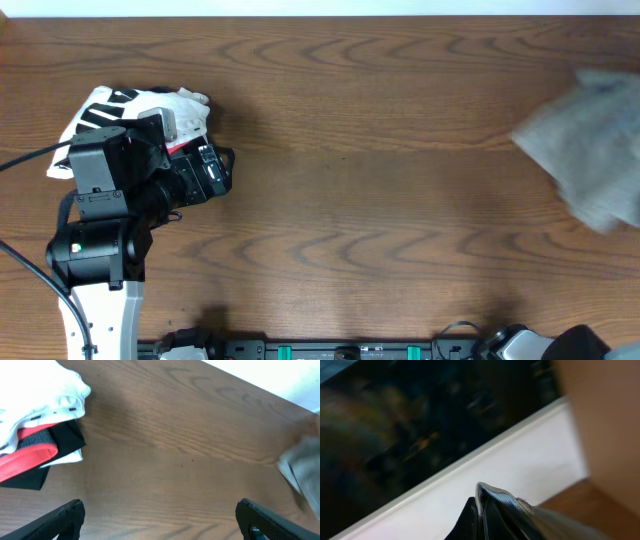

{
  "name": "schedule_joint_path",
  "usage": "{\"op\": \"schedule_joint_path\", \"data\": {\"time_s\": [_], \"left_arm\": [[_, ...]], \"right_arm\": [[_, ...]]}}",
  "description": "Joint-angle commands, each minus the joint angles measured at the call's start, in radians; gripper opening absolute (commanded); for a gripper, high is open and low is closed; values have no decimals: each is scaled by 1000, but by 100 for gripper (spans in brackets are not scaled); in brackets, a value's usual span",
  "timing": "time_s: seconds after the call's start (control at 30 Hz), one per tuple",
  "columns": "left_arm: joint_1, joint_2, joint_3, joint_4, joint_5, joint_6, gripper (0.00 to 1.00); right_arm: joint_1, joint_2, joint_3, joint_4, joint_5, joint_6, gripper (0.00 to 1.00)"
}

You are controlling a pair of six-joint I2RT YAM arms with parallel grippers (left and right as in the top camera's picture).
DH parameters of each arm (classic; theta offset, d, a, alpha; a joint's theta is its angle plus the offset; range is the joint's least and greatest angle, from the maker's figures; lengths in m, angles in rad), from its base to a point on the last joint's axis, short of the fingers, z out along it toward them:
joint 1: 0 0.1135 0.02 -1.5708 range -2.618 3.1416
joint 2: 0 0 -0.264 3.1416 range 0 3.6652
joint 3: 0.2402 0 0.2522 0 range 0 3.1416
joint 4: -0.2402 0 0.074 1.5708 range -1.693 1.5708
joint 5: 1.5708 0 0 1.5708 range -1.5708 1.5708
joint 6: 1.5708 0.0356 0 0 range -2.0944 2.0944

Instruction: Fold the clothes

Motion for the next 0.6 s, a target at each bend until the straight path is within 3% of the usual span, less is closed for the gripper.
{"op": "schedule_joint_path", "data": {"time_s": [0.0,0.33,0.37,0.47,0.57], "left_arm": [[-3,-2,21,10,-5,-2,98],[-3,-2,21,10,-5,-2,98],[-3,-2,21,10,-5,-2,98],[-3,-2,21,10,-5,-2,98],[-3,-2,21,9,-5,-2,98]], "right_arm": [[191,60,18,-4,-121,13,1],[902,334,18,-332,-37,-273,1],[966,370,18,-371,-21,-303,5],[1118,449,18,-445,58,-371,38],[1199,468,18,-463,215,-383,54]]}}
